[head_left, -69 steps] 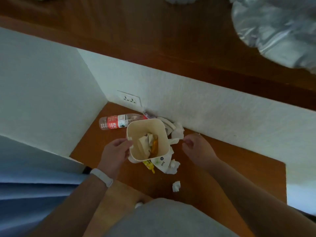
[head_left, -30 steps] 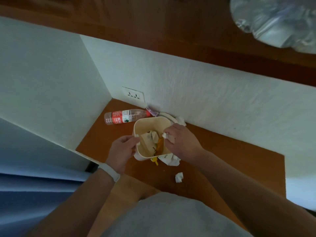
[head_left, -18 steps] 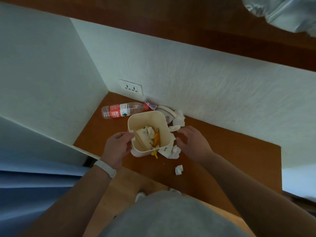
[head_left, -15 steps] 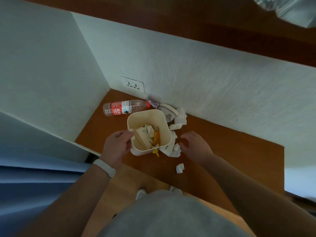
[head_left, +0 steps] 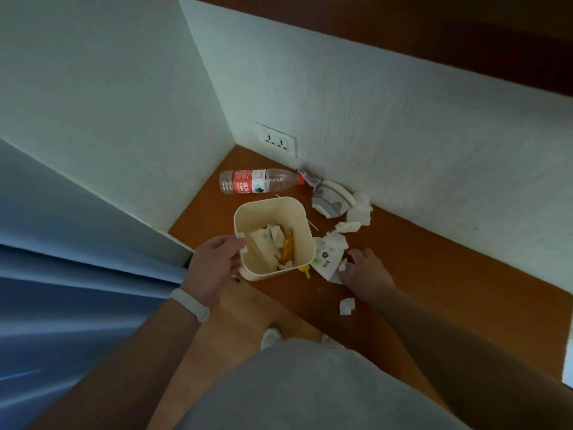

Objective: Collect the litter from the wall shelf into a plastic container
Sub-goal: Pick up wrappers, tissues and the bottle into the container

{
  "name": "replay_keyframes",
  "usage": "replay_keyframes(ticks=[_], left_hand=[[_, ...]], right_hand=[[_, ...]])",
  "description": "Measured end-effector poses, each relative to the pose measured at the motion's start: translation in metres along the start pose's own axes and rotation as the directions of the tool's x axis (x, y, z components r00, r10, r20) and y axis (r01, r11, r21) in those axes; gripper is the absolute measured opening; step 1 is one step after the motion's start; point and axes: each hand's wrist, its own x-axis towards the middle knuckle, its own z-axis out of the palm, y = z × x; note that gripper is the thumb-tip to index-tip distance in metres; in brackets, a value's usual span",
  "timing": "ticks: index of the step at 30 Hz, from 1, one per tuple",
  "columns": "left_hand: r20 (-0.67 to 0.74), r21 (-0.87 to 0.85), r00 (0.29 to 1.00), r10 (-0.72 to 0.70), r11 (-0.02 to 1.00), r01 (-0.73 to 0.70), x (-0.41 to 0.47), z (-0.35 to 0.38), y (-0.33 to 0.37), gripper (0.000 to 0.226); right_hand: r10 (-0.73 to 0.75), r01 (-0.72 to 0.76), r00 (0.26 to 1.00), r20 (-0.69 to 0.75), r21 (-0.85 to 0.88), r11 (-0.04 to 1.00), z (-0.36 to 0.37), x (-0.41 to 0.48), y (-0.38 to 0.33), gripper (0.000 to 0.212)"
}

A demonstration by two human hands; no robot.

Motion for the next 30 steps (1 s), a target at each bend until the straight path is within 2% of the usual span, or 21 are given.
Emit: replay_keyframes(ticks=[7,13,16,19,23,26,30], left_hand=[[-0.037,-0.028,0.999,-0.008,1.0,0.007,-0.002,0.001,-0.005,0.011],[-0.01,-0.026,1.0,-0.012,1.0,0.012,-0.002,0.006,-0.001,0.01],[0.008,-0.015,1.0,-0.006,1.0,0.006,-0.001,0.014,0.004,0.01],[0.039,0.02,0.999,-0.001,1.0,0.0,0.003,0.021,0.007,0.014],[0.099,0.032,0.995,0.006,0.999,-0.01,0.002,0.032,0.011,0.015],[0.119,0.038,0.993,0.016,0.999,-0.02,0.003,0.04,0.011,0.013],[0.153,0.049,0.988,0.019,0.998,-0.027,0.004,0.048,0.012,0.011]], right_hand=[[-0.09,0.089,0.996,-0.012,-0.061,0.994,0.001,0.008,-0.002,0.031],[-0.063,0.063,0.992,-0.107,0.003,0.998,-0.013,0.001,0.004,0.02],[-0.057,0.082,0.977,-0.207,0.117,0.99,-0.03,-0.007,-0.005,0.022],[-0.115,0.168,0.953,-0.281,0.172,0.971,-0.049,-0.019,-0.022,0.029],[-0.201,0.293,0.907,-0.37,0.212,0.932,-0.067,-0.041,-0.046,0.027],[-0.278,0.383,0.871,-0.406,0.203,0.901,-0.072,-0.056,-0.062,0.026],[-0.342,0.422,0.851,-0.399,0.132,0.897,-0.072,-0.066,-0.07,0.027]])
